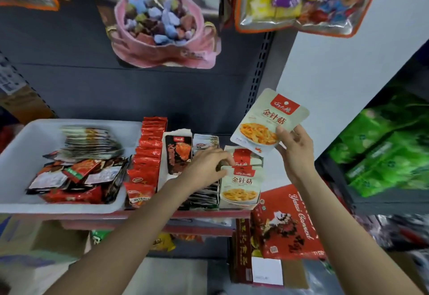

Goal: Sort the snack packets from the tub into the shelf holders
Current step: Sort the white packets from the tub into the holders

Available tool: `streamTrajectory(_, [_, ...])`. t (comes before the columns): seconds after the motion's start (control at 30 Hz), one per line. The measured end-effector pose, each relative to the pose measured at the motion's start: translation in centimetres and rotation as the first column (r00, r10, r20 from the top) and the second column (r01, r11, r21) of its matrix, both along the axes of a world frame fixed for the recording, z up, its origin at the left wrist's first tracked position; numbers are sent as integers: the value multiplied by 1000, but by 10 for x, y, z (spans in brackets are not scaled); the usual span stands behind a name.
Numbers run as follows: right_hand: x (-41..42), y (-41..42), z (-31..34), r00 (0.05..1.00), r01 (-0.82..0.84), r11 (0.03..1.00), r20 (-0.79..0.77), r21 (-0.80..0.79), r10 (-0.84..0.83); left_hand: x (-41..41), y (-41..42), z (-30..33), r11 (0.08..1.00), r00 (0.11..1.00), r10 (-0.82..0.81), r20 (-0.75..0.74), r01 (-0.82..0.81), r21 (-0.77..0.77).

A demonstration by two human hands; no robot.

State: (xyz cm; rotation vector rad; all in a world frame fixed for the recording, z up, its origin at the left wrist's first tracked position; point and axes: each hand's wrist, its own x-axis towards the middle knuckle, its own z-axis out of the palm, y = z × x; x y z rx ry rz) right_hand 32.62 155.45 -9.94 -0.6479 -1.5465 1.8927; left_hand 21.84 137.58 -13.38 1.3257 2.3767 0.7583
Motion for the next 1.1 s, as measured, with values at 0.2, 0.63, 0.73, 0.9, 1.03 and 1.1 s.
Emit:
streamTrajectory(0.2, [1,-1,-17,946,-215,975,259,47,196,-1,-3,2,996,992,29,-127,-19,84])
streamTrajectory(0.63, [-3,-1,-22,908,-281,782,419,556,29,0,-1,0,994,998,38,40,-41,98])
streamTrajectory(0.73, [-1,-1,-28,878,-293,806,479,515,14,-1,-3,-1,996,999,29,33,-32,86])
streamTrajectory(0.9, [-3,-1,-27,785,-424,757,619,498,32,-1,-4,0,999,999,23,26,-24,39])
streamTrajectory(1.03, [-9,-5,-19,762,-489,674,647,553,23,-1,-5,-2,998,998,24,53,-27,49])
streamTrajectory(1.1, [-14,-5,-17,698,-563,638,715,525,28,-2,-7,-2,998,999,26,44,-29,61])
